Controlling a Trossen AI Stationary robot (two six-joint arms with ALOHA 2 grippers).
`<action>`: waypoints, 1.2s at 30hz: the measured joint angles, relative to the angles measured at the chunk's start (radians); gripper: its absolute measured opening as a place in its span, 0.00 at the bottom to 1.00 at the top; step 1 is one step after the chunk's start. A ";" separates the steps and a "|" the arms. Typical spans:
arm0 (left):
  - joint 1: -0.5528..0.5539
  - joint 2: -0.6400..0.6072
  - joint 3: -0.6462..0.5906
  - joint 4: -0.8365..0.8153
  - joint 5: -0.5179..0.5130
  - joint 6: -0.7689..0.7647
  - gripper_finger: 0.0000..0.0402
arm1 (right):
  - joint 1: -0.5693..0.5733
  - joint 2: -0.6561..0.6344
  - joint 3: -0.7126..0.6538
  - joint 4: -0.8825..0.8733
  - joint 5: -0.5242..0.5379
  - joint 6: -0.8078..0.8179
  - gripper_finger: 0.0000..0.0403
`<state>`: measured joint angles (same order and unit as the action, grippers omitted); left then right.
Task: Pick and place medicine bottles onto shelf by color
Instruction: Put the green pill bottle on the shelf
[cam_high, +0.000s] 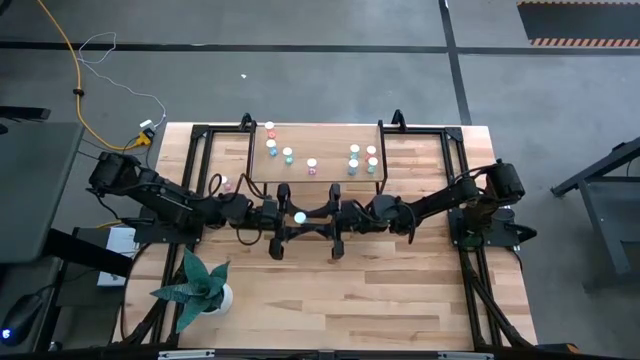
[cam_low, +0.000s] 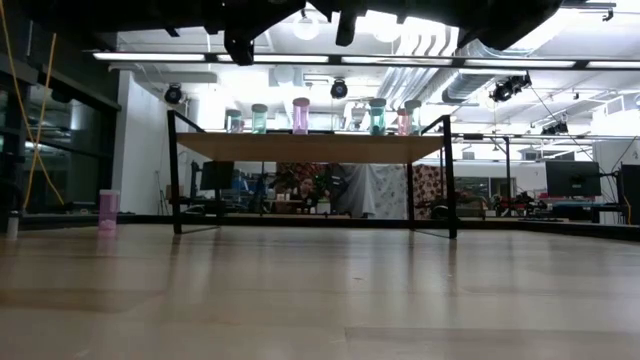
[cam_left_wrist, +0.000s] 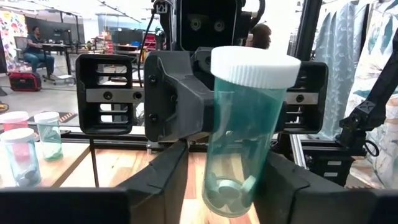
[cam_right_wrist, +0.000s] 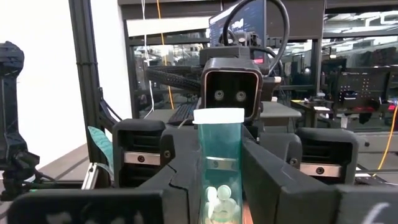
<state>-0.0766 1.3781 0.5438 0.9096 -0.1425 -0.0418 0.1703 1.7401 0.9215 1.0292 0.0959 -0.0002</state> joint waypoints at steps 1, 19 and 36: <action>0.003 0.000 0.000 -0.003 0.000 0.000 0.33 | 0.000 0.000 0.000 -0.001 0.000 -0.001 0.21; 0.006 -0.026 0.000 -0.058 -0.003 0.003 0.22 | 0.000 -0.001 0.001 -0.034 0.027 -0.024 0.21; 0.012 -0.050 0.000 -0.103 -0.008 0.000 0.21 | 0.000 -0.001 0.001 -0.041 0.057 -0.024 0.21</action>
<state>-0.0649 1.3285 0.5438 0.8066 -0.1506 -0.0418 0.1707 1.7393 0.9222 0.9886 0.1531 -0.0238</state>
